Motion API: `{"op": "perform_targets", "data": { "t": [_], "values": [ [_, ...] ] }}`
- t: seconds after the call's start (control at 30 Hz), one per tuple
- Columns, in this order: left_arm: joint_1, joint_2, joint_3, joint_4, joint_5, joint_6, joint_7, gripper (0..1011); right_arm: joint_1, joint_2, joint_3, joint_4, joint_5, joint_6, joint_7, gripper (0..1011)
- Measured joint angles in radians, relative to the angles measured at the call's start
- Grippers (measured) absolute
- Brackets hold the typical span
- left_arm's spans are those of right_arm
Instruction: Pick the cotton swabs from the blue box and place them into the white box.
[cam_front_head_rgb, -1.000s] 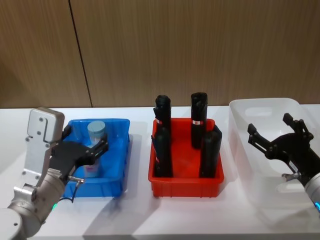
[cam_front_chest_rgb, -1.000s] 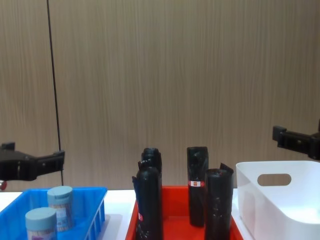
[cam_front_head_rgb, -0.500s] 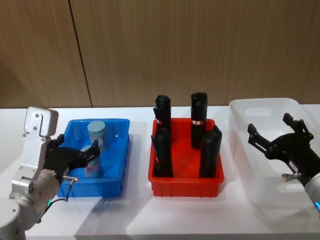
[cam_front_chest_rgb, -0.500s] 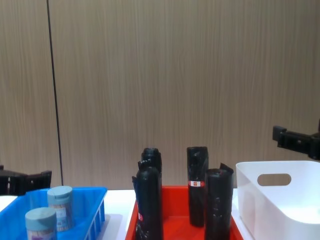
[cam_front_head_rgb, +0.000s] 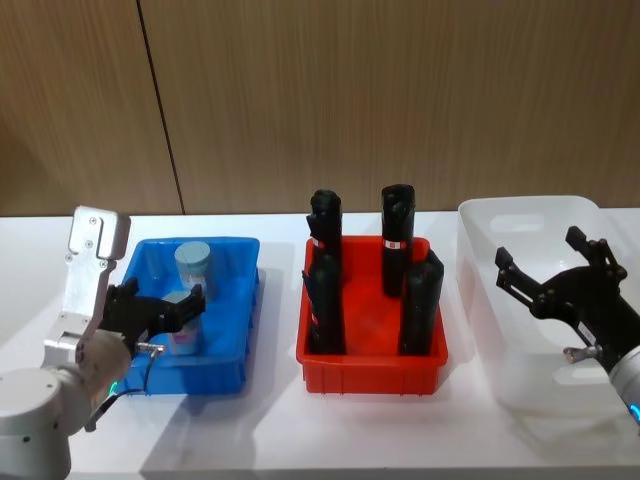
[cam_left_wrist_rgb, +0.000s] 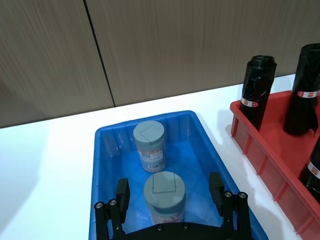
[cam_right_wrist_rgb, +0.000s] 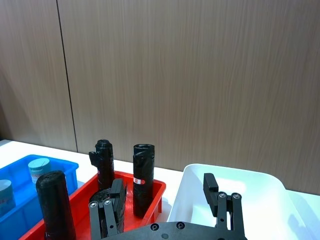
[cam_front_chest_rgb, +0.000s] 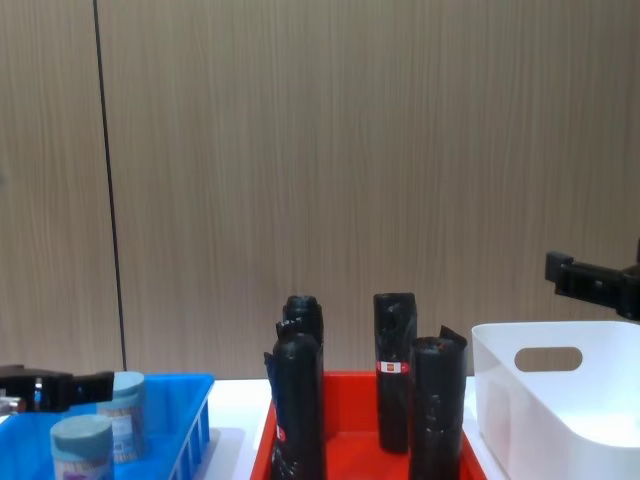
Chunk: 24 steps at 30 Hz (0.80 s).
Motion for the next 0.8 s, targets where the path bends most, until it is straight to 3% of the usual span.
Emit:
{"op": "perform_targets", "data": {
  "t": [0.8],
  "values": [
    [-0.109,-0.093,0.011,0.205,-0.039,0.043,-0.031,1004,0.000,0.000,0.000,0.000,0.000,0.000,0.000,1002]
  ]
}}
